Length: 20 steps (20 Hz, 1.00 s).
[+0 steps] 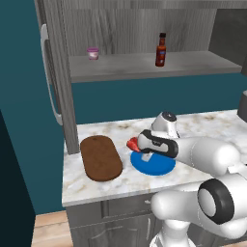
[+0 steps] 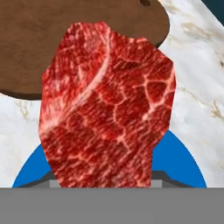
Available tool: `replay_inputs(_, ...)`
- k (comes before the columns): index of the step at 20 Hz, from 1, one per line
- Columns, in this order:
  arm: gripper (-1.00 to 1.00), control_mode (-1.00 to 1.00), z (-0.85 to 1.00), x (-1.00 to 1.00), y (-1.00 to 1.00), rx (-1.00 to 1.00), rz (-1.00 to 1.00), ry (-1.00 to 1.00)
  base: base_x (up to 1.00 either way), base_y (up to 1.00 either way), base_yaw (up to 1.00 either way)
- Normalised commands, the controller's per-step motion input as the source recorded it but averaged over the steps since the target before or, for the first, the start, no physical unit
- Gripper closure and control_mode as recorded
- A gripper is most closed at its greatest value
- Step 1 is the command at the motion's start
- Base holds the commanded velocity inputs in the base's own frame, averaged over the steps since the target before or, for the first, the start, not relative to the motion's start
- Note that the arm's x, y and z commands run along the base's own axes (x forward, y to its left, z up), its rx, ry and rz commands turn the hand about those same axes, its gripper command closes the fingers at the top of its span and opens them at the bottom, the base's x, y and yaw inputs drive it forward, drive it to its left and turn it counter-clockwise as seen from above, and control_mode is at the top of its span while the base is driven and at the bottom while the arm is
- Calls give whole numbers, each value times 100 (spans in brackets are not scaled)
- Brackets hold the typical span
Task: Pick the steak from the plate and place it on the cutting board. Then pick the condiment bottle from the cabinet and place it next to the cutting board.
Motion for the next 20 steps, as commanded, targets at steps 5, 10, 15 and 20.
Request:
replay_inputs(5,100,-100,0,0,23,6,0,0,0,0,0)
replay_inputs(10,100,-100,0,0,28,3,0,0,0,0,0)
replay_inputs(15,100,-100,0,0,30,0,0,0,0,0,0)
replay_inputs(20,100,-100,0,0,32,0,0,0,0,0,0)
